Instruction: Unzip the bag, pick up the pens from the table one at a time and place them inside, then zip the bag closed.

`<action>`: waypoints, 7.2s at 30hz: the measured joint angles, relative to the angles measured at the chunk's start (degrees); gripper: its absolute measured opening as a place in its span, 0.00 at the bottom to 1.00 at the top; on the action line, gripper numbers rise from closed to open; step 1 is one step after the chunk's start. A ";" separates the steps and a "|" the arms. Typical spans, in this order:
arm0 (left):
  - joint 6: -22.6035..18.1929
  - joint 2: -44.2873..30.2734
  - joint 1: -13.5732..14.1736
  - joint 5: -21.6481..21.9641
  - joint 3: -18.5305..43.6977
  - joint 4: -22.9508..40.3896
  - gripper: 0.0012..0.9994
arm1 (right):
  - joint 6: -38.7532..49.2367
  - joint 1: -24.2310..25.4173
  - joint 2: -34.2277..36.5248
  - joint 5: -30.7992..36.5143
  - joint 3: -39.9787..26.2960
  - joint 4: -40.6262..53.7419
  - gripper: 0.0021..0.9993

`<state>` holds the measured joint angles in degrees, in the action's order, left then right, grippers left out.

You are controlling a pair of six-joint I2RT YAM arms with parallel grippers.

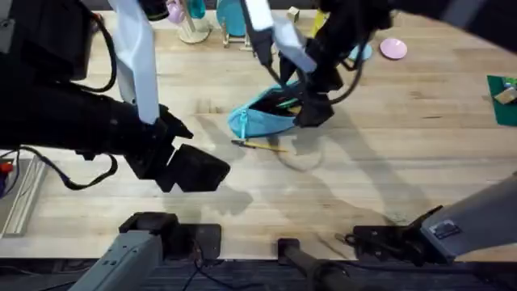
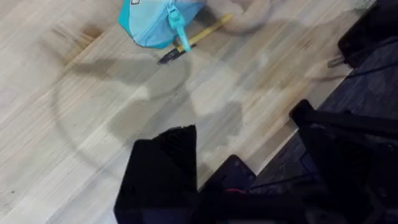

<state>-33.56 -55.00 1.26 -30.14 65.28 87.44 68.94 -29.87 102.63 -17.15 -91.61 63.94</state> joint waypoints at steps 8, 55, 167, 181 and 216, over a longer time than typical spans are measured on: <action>0.00 -0.02 0.00 -0.01 0.00 0.00 0.99 | -0.88 1.96 -7.18 -0.04 0.00 -0.86 1.00; 0.04 -0.02 0.00 1.44 0.00 -2.66 0.99 | -9.84 4.81 -7.79 -0.02 0.02 -1.05 1.00; 103.01 -24.24 40.76 32.82 -13.78 -39.53 0.99 | -32.77 13.18 -18.01 4.68 0.20 -3.72 1.00; 103.25 -24.24 40.76 34.67 -18.36 -47.90 0.99 | -32.77 13.18 -18.01 4.68 0.20 -3.97 1.00; 103.43 -30.49 39.91 34.74 -17.09 -44.60 0.59 | -32.73 13.18 -18.01 4.68 0.20 -4.44 1.00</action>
<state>69.87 -85.50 41.16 4.60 48.18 42.83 36.21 -16.69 84.62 -12.47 -91.42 59.51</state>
